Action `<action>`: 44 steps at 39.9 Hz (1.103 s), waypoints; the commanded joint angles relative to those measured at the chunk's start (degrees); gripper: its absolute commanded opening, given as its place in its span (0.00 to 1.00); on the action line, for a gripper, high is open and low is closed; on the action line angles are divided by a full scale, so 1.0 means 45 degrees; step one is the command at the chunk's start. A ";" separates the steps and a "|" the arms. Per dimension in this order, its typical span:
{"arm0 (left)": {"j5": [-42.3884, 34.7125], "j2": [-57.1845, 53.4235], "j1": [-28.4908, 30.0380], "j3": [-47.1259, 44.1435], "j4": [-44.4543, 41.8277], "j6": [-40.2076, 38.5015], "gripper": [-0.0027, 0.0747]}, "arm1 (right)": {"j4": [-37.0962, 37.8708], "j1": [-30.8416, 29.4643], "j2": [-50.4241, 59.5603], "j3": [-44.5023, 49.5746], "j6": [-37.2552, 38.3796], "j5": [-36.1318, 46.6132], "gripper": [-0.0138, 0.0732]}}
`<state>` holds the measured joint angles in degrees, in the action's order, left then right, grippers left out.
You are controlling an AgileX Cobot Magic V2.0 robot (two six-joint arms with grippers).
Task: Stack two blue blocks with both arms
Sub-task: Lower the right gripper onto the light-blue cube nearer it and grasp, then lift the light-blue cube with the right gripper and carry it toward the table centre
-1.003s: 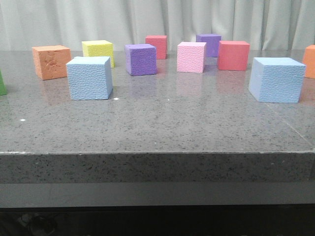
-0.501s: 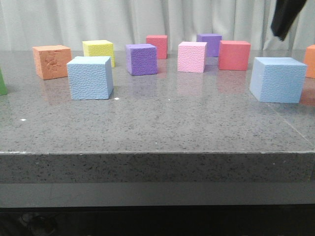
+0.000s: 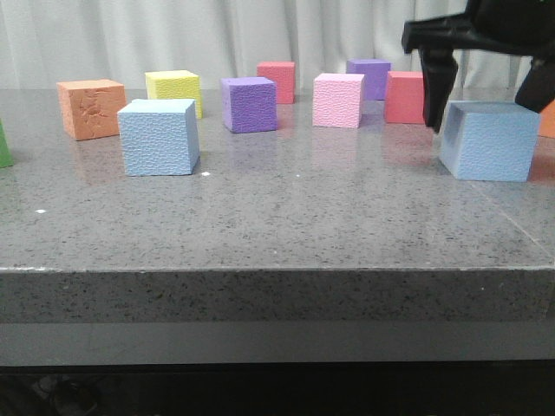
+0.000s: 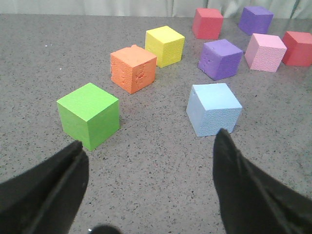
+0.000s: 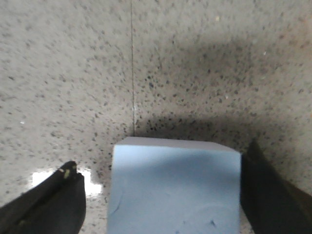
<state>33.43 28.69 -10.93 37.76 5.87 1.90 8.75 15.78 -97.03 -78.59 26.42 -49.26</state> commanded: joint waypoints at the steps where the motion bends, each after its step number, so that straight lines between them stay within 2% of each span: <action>1: -0.0903 0.0123 -0.0099 0.0370 0.0044 -0.0083 0.70 | 0.0229 0.0018 0.0260 -0.0456 0.0114 0.0295 0.89; 7: -0.0903 0.0123 -0.0099 0.0370 0.0044 -0.0083 0.70 | -0.0068 0.0018 0.0209 -0.0456 0.0129 0.0276 0.87; 14: -0.0903 0.0123 -0.0099 0.0370 0.0044 -0.0083 0.70 | -0.0440 0.0018 0.0209 -0.0456 0.0129 0.0244 0.65; 17: -0.0903 0.0123 -0.0099 0.0370 0.0044 -0.0083 0.70 | -0.0464 0.0018 0.0271 -0.0456 0.0108 0.0214 0.59; 24: -0.0903 0.0123 -0.0099 0.0370 0.0044 -0.0083 0.70 | -0.0608 0.0288 0.0724 -0.0908 -0.1158 -0.0111 0.59; 32: -0.0903 0.0123 -0.0099 0.0370 0.0044 -0.0083 0.70 | -0.1279 0.1213 0.0634 -0.2861 -0.5399 -0.1333 0.59; 40: -0.0903 0.0123 -0.0099 0.0370 0.0044 -0.0083 0.70 | -0.4341 0.1215 -0.0448 -0.5360 -1.0675 -0.4003 0.59; 41: -0.0903 0.0123 -0.0099 0.0370 0.0044 -0.0083 0.70 | -0.4697 0.1242 -0.0646 -0.5659 -1.2095 -0.4399 0.59; 44: -0.0903 0.0123 -0.0099 0.0370 0.0044 -0.0083 0.70 | -0.5437 0.1396 -0.1096 -0.6195 -1.4238 -0.5002 0.59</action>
<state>33.43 28.69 -10.93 37.76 5.76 1.90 -10.61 21.44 -102.56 -102.30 -24.95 -68.87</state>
